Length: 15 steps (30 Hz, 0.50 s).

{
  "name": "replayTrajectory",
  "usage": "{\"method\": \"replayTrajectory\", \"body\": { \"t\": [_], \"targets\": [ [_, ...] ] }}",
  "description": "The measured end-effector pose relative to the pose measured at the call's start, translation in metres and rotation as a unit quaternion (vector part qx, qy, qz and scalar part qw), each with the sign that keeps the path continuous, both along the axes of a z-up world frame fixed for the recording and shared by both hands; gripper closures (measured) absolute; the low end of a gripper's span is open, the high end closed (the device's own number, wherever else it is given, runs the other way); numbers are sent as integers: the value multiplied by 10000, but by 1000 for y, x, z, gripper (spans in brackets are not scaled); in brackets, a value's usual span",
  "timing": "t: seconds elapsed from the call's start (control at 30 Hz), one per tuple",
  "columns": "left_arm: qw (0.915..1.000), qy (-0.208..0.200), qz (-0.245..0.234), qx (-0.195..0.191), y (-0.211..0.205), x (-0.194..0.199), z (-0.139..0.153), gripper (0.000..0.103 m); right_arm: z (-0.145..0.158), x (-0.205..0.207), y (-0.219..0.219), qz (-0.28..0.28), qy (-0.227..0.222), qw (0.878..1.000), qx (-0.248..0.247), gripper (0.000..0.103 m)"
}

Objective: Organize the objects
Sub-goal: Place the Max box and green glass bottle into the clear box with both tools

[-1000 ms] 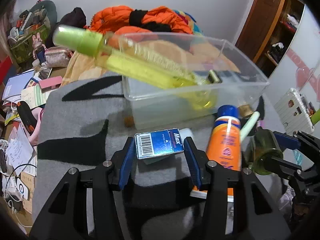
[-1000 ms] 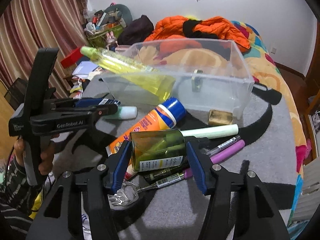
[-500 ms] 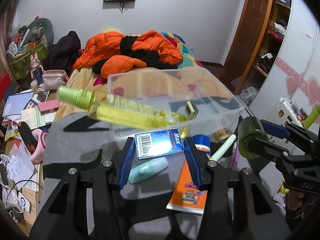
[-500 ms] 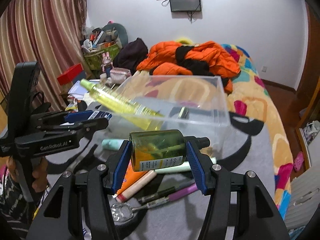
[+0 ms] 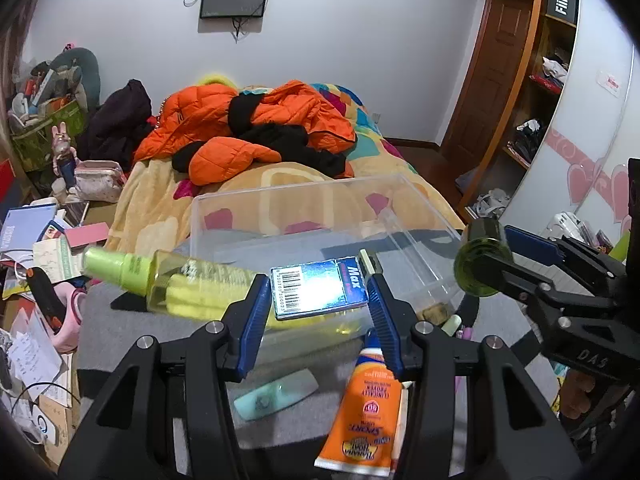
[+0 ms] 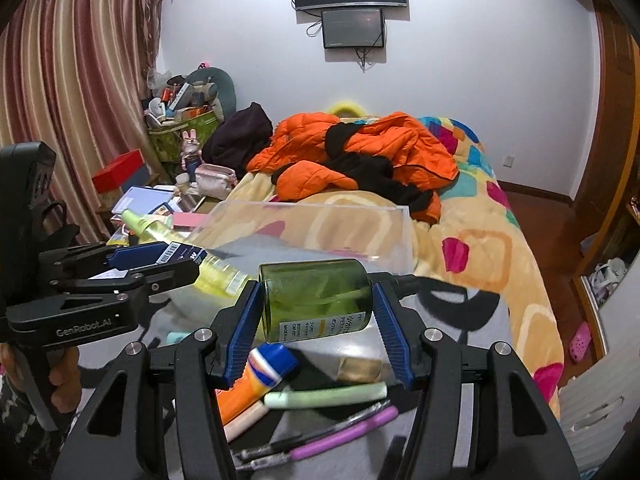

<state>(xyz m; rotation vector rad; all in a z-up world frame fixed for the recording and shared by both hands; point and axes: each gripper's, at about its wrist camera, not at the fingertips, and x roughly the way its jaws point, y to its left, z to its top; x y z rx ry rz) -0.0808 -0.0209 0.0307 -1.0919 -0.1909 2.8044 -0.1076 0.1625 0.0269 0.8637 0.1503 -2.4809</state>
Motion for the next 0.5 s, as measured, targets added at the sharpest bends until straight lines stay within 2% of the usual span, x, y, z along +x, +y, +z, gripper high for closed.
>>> {"method": "replayTrajectory", "body": {
  "t": [0.13,0.5],
  "targets": [
    [9999,-132,-32,65,1,-17,-4,54,-3,-16,-8,-30,13,9999,152,50],
    [9985,-497,-129,-165,15,-59,-21,54,-31,-46,-28,35,-269,9982,543,50]
  ]
}}
